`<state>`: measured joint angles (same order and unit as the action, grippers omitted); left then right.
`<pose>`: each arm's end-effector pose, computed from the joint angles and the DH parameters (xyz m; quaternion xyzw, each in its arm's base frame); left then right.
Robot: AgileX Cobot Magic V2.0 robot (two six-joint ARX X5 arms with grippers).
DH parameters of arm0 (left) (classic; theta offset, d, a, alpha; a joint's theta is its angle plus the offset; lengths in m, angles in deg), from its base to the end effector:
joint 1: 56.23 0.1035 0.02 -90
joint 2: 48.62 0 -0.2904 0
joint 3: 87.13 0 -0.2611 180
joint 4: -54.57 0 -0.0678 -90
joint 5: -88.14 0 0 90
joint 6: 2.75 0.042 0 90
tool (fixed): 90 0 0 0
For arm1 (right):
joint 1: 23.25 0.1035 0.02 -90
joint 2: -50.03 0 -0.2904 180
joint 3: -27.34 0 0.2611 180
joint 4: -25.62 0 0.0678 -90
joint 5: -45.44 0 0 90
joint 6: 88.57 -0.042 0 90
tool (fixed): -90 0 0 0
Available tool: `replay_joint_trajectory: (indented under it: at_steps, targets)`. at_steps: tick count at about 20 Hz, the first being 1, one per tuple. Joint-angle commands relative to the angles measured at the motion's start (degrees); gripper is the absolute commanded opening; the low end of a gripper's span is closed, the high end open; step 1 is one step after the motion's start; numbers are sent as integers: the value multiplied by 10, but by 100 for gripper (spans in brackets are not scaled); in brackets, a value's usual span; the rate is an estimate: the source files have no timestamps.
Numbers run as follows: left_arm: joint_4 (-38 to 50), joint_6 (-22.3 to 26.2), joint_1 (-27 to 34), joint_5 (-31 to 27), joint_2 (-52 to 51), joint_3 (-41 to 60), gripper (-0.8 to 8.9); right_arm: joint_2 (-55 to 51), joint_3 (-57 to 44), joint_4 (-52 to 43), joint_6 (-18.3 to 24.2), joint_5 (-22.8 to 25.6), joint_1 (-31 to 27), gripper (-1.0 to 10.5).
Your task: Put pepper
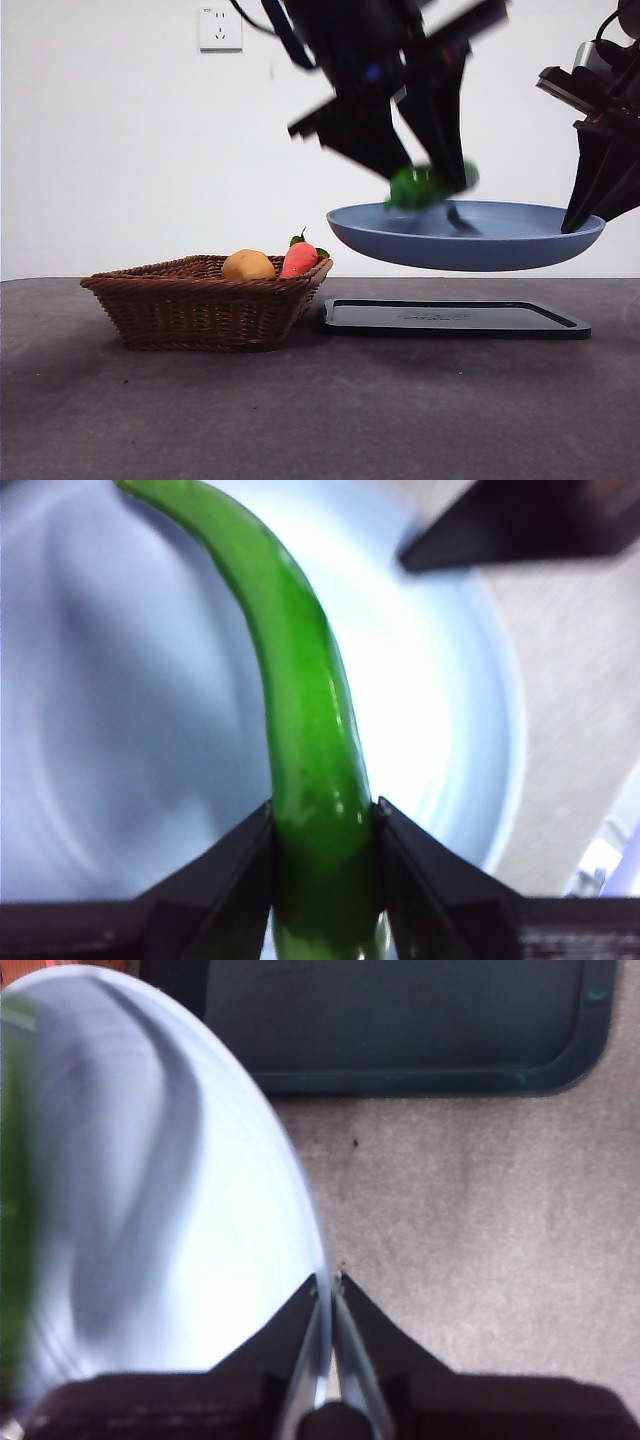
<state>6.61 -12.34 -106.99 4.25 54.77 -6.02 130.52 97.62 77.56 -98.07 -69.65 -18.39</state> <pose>0.2586 -0.3237 0.2786 0.1014 0.4431 -0.3915 0.8001 0.2759 0.0413 0.2500 0.1589 0.5247 0.1785 0.8171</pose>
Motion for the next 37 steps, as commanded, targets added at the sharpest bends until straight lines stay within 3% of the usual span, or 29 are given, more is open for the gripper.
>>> replay_joint_trajectory:
  at_steps: [1, 5, 9, 16, 27, 37]
  targets:
    - [5, 9, -7, -1, 24, -10, 109, 5, 9, -6, -7, -5, 1, 5]
    - [18, 9, -7, -1, 37, -10, 117, 5, 9, -4, -8, -6, 1, 5]
    - [21, 9, -8, -1, 38, -10, 222, 5, 9, 8, -8, -10, 1, 5]
    - [16, 9, -10, 6, 20, -10, 222, 5, 9, 23, -26, -16, 1, 5]
    - [-77, 69, -9, -6, -208, -10, 222, 26, 41, -22, -100, 16, -3, 5]
    - [-128, 67, -9, -31, -405, -10, 221, 245, 225, -12, -121, 29, -23, 5]
